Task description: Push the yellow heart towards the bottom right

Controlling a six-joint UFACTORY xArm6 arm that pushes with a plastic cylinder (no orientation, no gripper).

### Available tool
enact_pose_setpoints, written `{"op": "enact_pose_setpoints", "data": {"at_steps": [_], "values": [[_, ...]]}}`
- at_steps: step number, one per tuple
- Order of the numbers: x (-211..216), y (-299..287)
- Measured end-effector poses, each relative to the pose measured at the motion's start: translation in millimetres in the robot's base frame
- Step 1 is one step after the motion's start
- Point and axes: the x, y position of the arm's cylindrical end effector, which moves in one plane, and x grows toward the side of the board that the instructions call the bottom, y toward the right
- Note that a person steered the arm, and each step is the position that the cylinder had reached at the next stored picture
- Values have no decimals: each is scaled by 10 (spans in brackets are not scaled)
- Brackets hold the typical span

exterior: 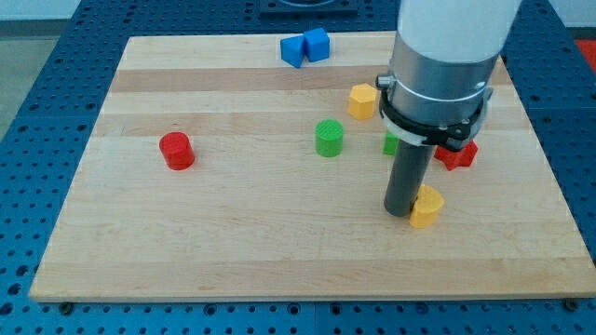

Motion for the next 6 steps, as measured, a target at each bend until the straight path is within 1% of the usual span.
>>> {"op": "enact_pose_setpoints", "data": {"at_steps": [3, 5, 6], "values": [[-102, 26], [-104, 350], [-141, 394]]}}
